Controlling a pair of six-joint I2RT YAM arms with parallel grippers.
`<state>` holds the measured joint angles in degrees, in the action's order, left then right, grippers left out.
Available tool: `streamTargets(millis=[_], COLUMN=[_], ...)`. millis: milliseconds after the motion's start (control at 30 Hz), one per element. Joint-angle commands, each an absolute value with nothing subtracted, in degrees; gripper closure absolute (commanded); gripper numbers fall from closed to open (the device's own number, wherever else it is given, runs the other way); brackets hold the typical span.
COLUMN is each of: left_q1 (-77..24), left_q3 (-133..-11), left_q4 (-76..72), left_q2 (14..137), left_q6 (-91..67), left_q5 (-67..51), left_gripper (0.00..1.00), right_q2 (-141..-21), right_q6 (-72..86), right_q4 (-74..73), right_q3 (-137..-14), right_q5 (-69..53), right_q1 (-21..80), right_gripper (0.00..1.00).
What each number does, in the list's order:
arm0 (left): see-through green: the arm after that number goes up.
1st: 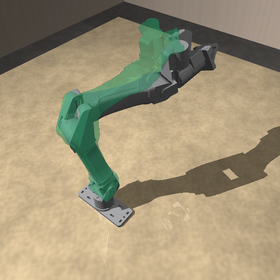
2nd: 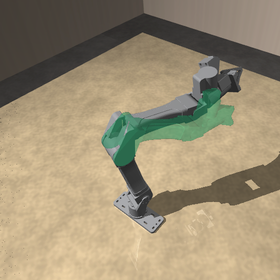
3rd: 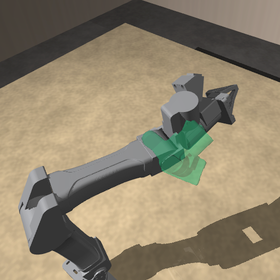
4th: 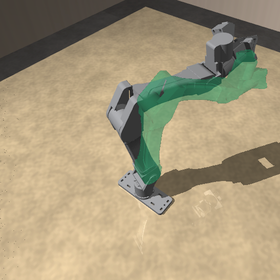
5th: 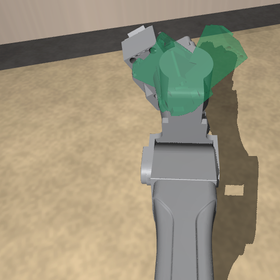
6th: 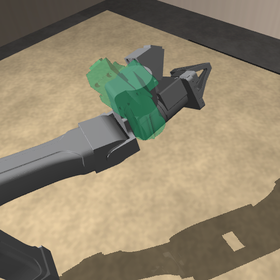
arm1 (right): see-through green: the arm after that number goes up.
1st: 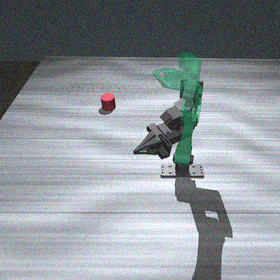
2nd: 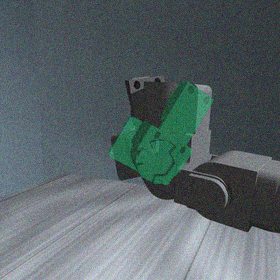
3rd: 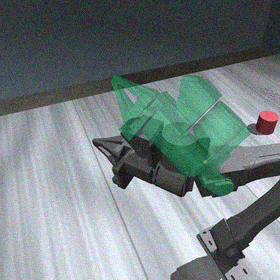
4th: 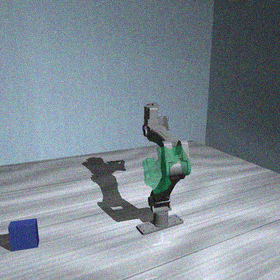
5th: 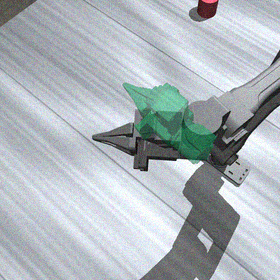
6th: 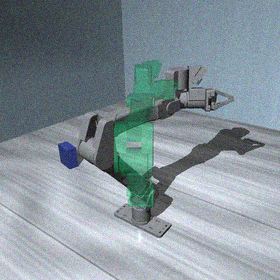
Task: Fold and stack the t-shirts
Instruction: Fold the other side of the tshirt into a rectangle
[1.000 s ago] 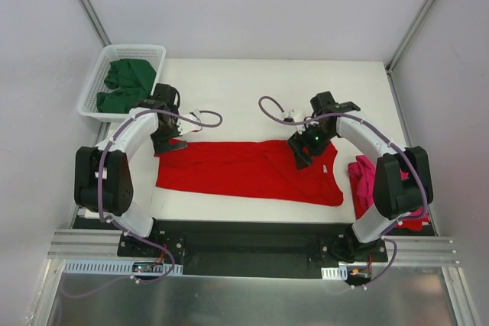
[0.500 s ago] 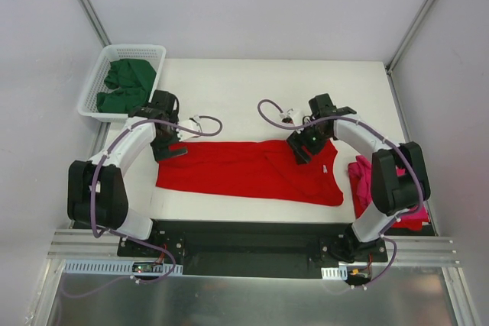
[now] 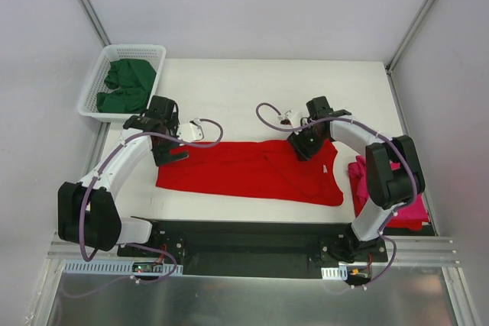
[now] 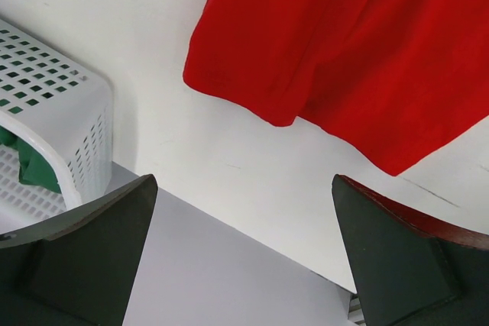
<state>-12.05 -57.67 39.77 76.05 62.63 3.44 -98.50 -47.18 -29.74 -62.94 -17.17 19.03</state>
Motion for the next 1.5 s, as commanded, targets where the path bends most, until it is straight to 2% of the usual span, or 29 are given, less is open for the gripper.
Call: streamTargets(millis=[0, 33, 100, 133, 200, 700, 1133, 1400, 1433, 1467], left_q1=[-12.83, -12.83, -12.92, -12.92, -12.92, -13.18, -13.27, -13.36, -13.27, -13.27], left_q3=[-56.51, -56.43, -56.25, -56.25, -56.34, -57.39, -56.87, -56.34, -56.25, -56.34], left_q4=[40.96, 41.04, 40.96, 40.96, 41.04, 41.04, 40.96, 41.04, 40.96, 41.04], left_q2=[74.36, 74.44, 74.62, 74.71, 74.97, 78.31, 78.22, 77.96, 77.96, 78.05], left_q6=[61.44, 61.44, 61.35, 61.26, 61.17, 60.47, 59.85, 59.85, 59.77, 59.94], left_q5=[2.11, 2.20, 2.29, 2.20, 2.20, 2.64, 3.43, 3.87, 3.87, 3.87], left_gripper=[0.01, 0.01, 0.01, 0.01, 0.01, 0.01, 0.01, 0.01, 0.01, 0.01], right_q2=[-99.23, -99.23, -98.97, -98.88, -98.53, -89.30, -91.58, -95.53, -95.89, -96.58], right_q6=[-47.81, -47.81, -48.34, -48.34, -48.86, -48.96, -50.01, -52.20, -52.73, -52.91], right_q4=[-29.44, -29.62, -30.15, -30.23, -31.11, -44.29, -51.50, -54.40, -55.01, -55.19], right_q3=[-63.98, -64.07, -63.99, -63.90, -63.90, -65.04, -64.86, -66.18, -66.79, -67.06], right_q5=[-18.46, -18.63, -19.16, -19.25, -20.12, -27.94, -34.10, -38.84, -39.63, -39.64], right_q1=[18.98, 19.16, 19.42, 19.51, 19.86, 26.45, 34.80, 36.56, 37.17, 37.35], right_gripper=[0.55, 0.63, 0.72, 0.84, 0.98, 0.99, 0.99, 0.99, 0.96, 0.88])
